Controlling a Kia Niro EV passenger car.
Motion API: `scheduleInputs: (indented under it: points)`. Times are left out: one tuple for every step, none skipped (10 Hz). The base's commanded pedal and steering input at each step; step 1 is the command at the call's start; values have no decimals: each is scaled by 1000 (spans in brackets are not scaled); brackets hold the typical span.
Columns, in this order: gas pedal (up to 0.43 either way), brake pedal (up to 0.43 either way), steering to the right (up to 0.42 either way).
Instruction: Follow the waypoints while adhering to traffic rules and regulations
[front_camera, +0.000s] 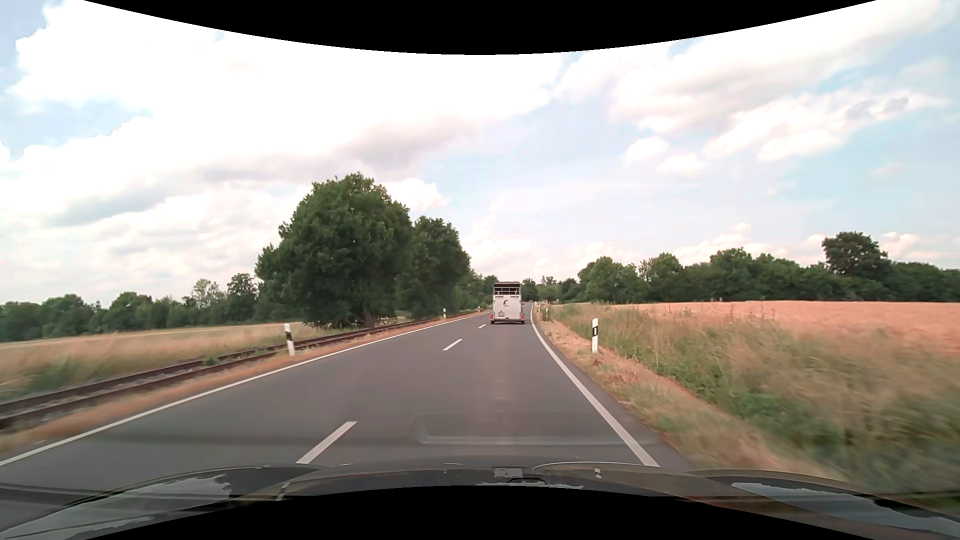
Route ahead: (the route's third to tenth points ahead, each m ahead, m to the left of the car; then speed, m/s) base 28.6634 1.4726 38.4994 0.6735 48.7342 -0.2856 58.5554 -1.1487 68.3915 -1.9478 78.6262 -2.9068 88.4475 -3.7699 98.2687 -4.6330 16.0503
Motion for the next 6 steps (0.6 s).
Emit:
scheduleInputs:
  points:
    - [157, 0, 15]
    - [157, 0, 15]
    - [169, 0, 14]
    - [169, 0, 14]
    - [169, 0, 12]
    - [169, 0, 12]
